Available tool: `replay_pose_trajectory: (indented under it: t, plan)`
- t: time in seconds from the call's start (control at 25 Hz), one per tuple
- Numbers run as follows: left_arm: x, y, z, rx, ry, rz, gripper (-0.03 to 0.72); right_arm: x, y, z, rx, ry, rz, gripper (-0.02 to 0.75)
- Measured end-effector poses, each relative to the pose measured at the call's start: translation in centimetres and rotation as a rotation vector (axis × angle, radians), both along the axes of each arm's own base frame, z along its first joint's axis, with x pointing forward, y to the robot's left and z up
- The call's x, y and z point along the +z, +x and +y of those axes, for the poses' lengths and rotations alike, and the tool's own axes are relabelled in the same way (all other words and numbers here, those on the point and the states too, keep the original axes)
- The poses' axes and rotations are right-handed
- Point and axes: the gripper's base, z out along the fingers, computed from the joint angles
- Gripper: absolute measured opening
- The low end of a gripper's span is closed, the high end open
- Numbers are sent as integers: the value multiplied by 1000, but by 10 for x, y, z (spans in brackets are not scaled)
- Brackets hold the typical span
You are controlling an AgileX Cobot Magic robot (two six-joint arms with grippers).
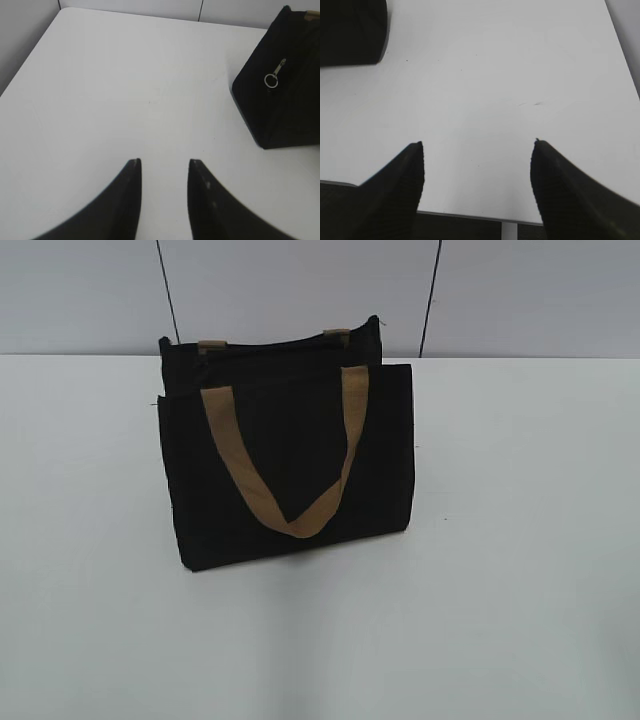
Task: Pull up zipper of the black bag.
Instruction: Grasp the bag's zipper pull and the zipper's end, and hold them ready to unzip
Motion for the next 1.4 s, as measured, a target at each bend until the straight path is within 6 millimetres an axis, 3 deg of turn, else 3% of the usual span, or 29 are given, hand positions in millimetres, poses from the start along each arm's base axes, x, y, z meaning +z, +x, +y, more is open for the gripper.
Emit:
replay_pose_trajectory:
  t: [0.72, 0.8, 0.88, 1.04, 1.2, 1.4]
  plan:
    - [0, 0, 0, 0, 0, 0, 246, 0, 0, 0, 0, 0, 0, 508]
    - [0, 0, 0, 0, 0, 3, 283, 0, 0, 0, 0, 0, 0, 508]
    - [0, 4, 0, 0, 1, 22, 370, 0, 0, 0, 0, 0, 0, 508]
    - [1, 16, 0, 0, 2, 93, 503, 0, 0, 0, 0, 0, 0, 508]
    - [6, 35, -1, -9, 19, 153, 525, 0, 0, 0, 0, 0, 0, 508]
    - [23, 73, -2, -10, 14, 59, 527, 0, 0, 0, 0, 0, 0, 508]
